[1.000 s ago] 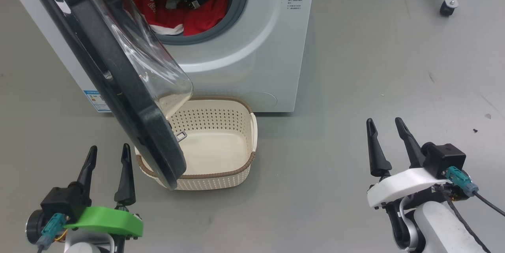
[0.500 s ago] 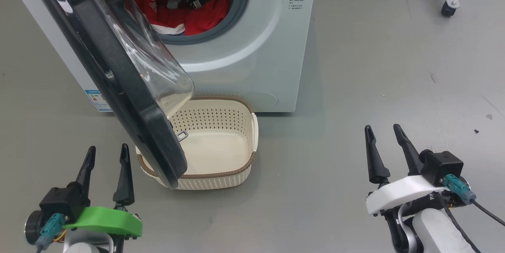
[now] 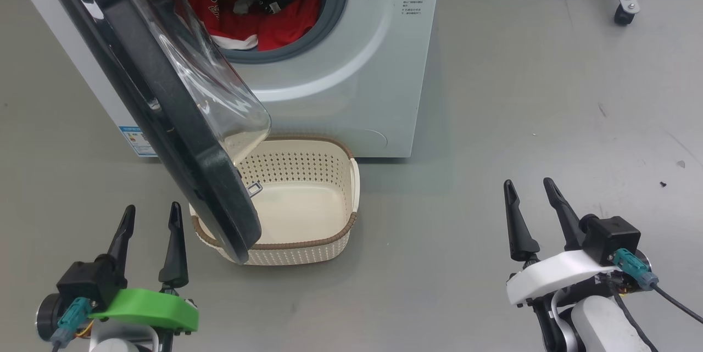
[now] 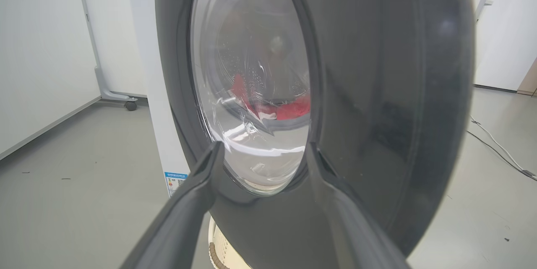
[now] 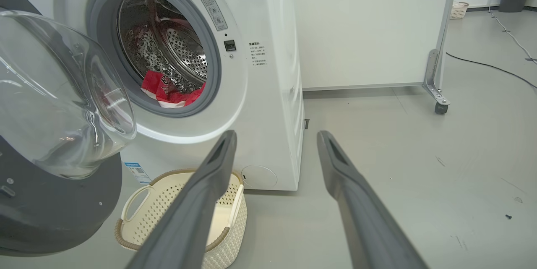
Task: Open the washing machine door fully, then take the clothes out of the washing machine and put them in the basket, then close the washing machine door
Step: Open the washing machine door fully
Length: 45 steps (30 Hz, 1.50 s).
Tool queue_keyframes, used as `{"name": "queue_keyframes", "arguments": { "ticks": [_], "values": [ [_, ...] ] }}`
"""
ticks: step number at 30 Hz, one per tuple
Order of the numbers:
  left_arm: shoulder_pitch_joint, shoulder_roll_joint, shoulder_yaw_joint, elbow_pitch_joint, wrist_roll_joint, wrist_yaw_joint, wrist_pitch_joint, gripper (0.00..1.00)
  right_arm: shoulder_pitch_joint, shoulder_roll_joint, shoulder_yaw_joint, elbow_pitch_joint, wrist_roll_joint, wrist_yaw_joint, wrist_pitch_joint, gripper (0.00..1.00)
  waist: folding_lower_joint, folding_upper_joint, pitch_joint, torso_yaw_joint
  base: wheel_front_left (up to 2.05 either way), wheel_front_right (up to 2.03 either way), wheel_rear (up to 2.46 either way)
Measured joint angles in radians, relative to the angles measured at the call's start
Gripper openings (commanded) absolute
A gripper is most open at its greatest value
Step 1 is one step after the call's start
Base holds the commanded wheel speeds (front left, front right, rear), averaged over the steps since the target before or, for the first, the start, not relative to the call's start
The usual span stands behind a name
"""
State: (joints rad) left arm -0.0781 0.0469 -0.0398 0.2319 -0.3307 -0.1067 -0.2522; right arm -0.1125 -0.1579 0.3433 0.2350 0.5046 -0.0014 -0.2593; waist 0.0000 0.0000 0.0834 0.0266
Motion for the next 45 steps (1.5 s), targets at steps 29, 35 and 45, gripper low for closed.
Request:
{"name": "queue_keyframes", "arguments": {
  "ticks": [29,35,45],
  "values": [
    [0.0,-0.002,0.0,0.018,0.006,-0.006,0.0,0.0,0.02,0.033,-0.05,0.008,-0.05,0.036,0.0,1.0,0.0,0.0,-0.006,0.003,0.0,0.0,0.0],
    [0.0,-0.002,-0.003,0.02,0.005,-0.006,0.0,0.0,0.02,0.04,-0.063,0.008,-0.06,0.044,0.0,1.0,0.0,0.0,-0.004,0.003,0.0,0.0,0.0],
    [-0.004,-0.002,0.024,-0.001,0.005,-0.009,0.0,0.0,0.02,0.056,-0.078,0.015,-0.067,0.052,0.0,1.0,0.0,0.0,-0.003,0.005,0.0,0.0,0.0]
  ]
}}
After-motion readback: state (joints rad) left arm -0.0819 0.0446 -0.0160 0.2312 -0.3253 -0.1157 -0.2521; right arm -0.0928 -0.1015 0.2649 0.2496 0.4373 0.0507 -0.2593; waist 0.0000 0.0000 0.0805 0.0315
